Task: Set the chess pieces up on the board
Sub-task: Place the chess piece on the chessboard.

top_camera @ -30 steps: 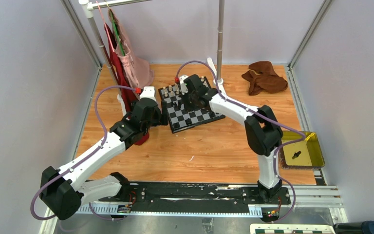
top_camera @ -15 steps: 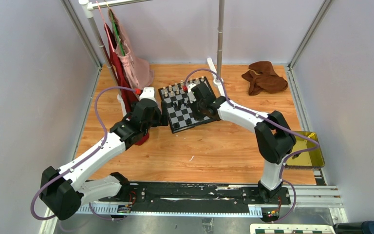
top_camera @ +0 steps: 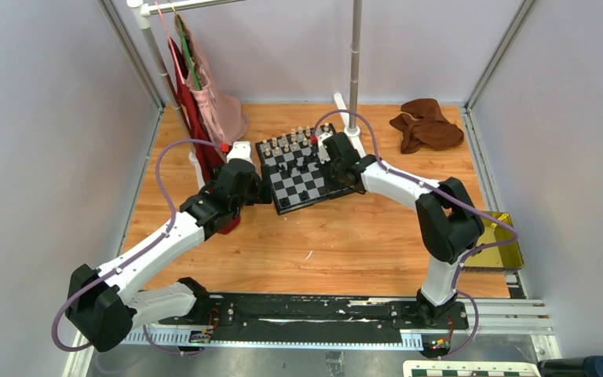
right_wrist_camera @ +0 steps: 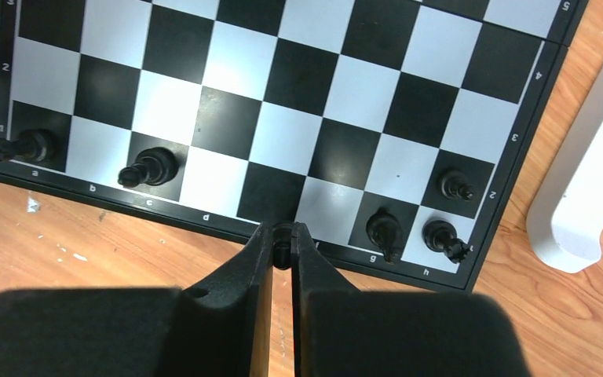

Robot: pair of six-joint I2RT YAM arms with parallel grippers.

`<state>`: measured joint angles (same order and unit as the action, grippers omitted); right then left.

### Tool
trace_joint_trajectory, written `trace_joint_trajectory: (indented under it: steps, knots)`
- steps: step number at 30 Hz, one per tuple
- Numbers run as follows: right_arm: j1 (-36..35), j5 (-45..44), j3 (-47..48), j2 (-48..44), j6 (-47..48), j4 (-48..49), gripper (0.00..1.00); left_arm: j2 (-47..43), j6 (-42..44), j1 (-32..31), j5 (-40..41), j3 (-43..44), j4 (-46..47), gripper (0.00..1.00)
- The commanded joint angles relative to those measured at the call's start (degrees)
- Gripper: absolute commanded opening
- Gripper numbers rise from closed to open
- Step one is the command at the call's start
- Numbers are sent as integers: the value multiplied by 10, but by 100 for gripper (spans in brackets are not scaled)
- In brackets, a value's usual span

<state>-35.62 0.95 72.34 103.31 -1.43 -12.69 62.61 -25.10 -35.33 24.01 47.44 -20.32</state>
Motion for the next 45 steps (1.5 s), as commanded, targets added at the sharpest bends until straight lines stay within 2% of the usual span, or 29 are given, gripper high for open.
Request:
trace_joint_trajectory:
  steps: [1, 22, 29, 35, 41, 45]
  knots:
    - [16, -8, -11, -16, 3, 9, 0, 8, -2, 3, -2, -1, -5, 95]
    - [42, 11, -9, 18, 3, 25, 0, 36, -3, 3, -5, 10, -2, 95]
    - [43, 17, -6, 31, 1, 27, 3, 39, -6, 3, -4, 9, -1, 95]
    - [43, 17, -7, 36, 2, 27, 10, 38, -8, 3, -5, 8, -3, 95]
    - [43, 14, -7, 34, -1, 27, 25, 37, -10, 3, -6, 8, -5, 95]
    - [44, 14, 1, 32, -3, 23, 29, 37, -12, 3, -7, 9, -6, 95]
